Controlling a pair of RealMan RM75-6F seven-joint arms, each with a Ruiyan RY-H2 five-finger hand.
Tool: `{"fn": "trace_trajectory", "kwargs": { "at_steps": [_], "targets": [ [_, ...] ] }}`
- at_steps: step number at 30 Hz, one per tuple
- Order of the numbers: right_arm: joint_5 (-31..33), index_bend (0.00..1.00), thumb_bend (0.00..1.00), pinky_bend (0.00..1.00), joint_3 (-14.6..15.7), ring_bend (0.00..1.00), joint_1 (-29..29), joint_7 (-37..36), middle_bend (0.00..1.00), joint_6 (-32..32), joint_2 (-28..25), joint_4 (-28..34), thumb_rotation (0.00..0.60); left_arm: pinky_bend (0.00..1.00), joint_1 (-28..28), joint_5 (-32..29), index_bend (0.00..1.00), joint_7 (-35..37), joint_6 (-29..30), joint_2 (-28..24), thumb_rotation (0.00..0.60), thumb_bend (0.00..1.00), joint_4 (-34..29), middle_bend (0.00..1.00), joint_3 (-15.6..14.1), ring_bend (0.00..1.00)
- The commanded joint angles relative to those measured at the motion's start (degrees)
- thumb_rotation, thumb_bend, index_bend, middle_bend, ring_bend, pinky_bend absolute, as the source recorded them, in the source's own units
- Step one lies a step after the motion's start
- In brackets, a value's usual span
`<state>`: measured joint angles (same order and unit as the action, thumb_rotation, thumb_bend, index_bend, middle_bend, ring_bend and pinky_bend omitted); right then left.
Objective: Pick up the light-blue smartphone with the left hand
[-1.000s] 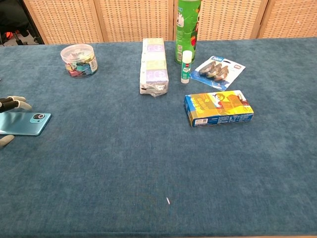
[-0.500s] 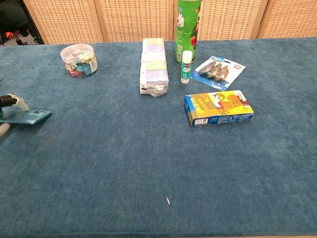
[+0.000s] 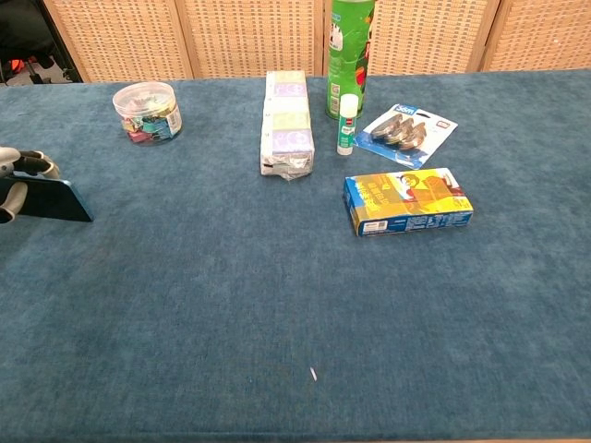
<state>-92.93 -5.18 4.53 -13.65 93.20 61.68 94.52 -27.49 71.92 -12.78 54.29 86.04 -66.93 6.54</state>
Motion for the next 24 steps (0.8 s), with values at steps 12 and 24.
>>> {"fn": "trace_trajectory", "kwargs": {
  "at_steps": [12, 24],
  "targets": [
    [0.58, 0.03, 0.00, 0.00, -0.17, 0.00, 0.26, 0.53, 0.00, -0.66, 0.21, -0.02, 0.600, 0.03, -3.69, -6.72, 0.00, -0.24, 1.02, 0.81, 0.600, 0.48, 0.73, 0.00, 6.37, 0.00],
    [-0.11, 0.03, 0.00, 0.00, 0.05, 0.00, -0.03, 0.74, 0.00, 0.02, 0.22, 0.06, 0.600, 0.03, 7.98, 1.21, 0.00, 3.22, 19.62, -13.26, 0.600, 0.36, -22.45, 0.00, 2.72, 0.00]
  ]
}}
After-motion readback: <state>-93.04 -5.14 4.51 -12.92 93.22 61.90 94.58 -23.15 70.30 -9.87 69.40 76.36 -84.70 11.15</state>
